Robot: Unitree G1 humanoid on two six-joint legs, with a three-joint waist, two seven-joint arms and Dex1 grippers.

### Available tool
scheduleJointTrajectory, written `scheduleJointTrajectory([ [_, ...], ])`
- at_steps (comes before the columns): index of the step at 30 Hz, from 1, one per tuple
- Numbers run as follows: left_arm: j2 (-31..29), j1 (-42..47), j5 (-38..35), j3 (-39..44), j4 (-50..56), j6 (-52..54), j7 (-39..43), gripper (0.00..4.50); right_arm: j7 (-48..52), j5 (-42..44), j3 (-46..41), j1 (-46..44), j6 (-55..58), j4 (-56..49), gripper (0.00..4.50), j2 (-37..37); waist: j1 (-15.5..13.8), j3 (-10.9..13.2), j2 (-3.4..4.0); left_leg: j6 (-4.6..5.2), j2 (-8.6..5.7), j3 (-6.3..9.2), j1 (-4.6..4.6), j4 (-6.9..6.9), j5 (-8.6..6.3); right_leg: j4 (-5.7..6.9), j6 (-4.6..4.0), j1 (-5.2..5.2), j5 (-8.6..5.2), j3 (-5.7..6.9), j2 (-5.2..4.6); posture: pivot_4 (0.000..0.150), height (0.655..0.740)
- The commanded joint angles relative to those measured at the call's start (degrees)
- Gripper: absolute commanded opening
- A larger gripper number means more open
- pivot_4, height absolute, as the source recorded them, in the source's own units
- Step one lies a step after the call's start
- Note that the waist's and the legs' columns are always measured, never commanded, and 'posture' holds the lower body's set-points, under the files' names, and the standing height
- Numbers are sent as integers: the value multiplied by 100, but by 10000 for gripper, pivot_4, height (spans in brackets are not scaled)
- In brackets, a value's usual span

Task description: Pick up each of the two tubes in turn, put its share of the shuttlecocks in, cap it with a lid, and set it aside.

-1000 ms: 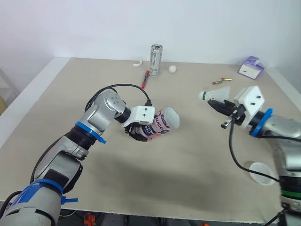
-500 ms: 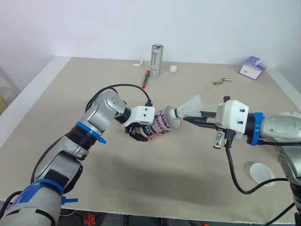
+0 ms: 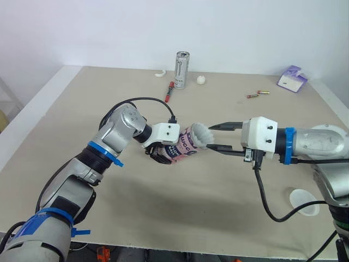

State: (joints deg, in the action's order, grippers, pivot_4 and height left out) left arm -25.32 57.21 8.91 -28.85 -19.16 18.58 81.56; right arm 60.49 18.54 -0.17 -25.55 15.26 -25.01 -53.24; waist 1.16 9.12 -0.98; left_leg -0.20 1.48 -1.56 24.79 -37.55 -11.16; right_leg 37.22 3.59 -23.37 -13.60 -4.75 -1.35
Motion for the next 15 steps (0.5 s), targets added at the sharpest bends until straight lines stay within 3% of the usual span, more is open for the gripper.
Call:
scheduleJointTrajectory([
  [1, 51, -49, 2, -90, -6, -21, 14, 31130, 41, 260, -310, -114, 149, -200, 40078, -104, 0, 0, 0, 0, 0, 1, 0, 0, 0, 0, 0, 0, 0, 0, 0, 1500, 7400],
  [2, 52, -46, 2, -91, -13, -30, 16, 31130, 23, 364, -393, -118, 244, -219, 44472, -101, 0, 0, 0, 0, 0, 1, 0, 0, 0, 0, 0, 0, 0, 1, 0, 1500, 7400],
  [12, 121, 118, 23, -135, -194, -153, 102, 31130, -339, 1503, -1157, -419, 1701, 194, 44472, -111, -1, 0, 0, 0, 1, 2, 0, 0, 0, 0, -4, 1, 4, 0, 0, 1500, 7400],
  [15, 165, 198, 33, -169, -257, -161, 168, 31130, -234, 1352, -857, -667, 1810, 424, 35152, -201, -1, 0, 0, 0, 0, 0, 1, -2, 0, 0, -3, 0, 4, 0, -1, 1500, 7400],
])
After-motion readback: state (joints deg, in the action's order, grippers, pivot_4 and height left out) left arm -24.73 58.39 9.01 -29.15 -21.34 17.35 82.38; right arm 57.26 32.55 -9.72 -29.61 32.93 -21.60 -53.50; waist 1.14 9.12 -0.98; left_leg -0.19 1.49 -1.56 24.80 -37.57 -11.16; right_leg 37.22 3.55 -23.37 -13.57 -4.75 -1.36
